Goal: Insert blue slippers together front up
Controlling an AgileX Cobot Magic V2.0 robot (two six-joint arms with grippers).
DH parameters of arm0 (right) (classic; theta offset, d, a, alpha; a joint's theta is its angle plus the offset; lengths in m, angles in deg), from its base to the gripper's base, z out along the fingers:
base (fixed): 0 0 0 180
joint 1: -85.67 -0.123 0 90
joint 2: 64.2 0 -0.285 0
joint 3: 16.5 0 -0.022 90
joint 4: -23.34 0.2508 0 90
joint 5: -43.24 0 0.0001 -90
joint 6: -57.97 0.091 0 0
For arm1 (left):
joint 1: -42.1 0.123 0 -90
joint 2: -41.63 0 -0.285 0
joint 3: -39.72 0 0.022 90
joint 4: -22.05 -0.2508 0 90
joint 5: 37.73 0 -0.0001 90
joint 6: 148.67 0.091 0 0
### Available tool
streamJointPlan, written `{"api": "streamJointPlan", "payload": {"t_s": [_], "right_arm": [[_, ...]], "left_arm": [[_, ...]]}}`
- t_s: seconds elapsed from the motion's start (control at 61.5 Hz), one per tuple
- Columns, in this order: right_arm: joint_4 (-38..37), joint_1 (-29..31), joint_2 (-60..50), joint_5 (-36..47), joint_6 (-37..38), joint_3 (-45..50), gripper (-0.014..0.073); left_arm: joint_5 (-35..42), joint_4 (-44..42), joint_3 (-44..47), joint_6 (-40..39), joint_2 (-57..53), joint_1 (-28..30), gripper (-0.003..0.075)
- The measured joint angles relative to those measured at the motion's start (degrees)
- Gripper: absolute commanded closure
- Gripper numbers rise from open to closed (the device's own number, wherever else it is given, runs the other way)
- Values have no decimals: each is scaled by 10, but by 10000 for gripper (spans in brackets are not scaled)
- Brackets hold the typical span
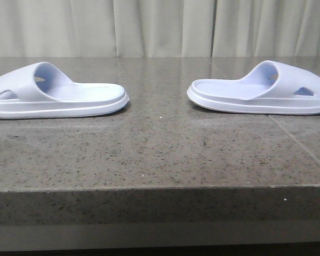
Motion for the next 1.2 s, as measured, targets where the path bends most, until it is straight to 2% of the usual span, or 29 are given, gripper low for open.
{"api": "streamJointPlan", "payload": {"t_s": [0.098, 0.293, 0.439, 0.586, 0.732, 1.139, 1.204], "right_arm": [[0, 0, 0, 0, 0, 0, 242], [0, 0, 0, 0, 0, 0, 242], [0, 0, 0, 0, 0, 0, 242], [0, 0, 0, 0, 0, 0, 242], [0, 0, 0, 0, 0, 0, 242], [0, 0, 0, -1, 0, 0, 242], [0, 0, 0, -1, 0, 0, 242]], "left_arm": [[-3, 59, -22, 55, 43, 49, 294], [-4, 285, -36, 219, 116, 155, 303], [-4, 415, -37, 312, 176, 173, 303], [-2, 491, -37, 362, 227, 172, 303], [10, 534, -37, 391, 262, 165, 303], [56, 561, -45, 403, 313, 107, 304], [62, 567, -47, 404, 317, 97, 334]]}}
